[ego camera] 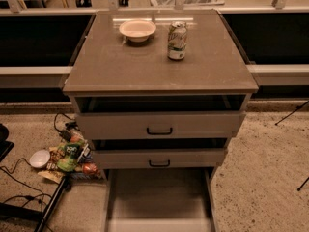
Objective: Close bottom drawer
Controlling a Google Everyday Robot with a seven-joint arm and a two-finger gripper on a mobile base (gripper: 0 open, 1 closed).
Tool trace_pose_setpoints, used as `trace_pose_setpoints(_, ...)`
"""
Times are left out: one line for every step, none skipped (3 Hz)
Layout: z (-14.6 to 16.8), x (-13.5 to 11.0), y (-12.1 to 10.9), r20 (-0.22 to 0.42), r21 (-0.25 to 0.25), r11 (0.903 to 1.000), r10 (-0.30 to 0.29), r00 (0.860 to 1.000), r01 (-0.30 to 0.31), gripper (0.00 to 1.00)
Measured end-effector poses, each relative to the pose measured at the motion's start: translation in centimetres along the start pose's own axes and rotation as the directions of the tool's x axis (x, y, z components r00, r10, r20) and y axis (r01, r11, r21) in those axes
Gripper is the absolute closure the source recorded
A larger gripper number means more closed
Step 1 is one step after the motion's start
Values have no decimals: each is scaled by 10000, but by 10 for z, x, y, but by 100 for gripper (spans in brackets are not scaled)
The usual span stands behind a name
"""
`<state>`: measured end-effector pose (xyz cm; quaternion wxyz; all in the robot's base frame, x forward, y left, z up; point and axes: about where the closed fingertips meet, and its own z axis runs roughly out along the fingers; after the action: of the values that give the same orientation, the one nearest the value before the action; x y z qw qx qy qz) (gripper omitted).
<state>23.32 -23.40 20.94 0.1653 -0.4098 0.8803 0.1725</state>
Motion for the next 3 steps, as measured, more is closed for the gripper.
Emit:
trace_pose_setpoints(70, -10, 23, 809, -1376, 9895, -330, 9962, 440, 100)
trace_pose_setpoints(125, -21, 27, 1509, -2154, 9743, -334, 9880, 658, 100)
trace_pose_setpoints(166, -52, 5, 2120, -2258, 9669, -699, 9748, 1185, 100)
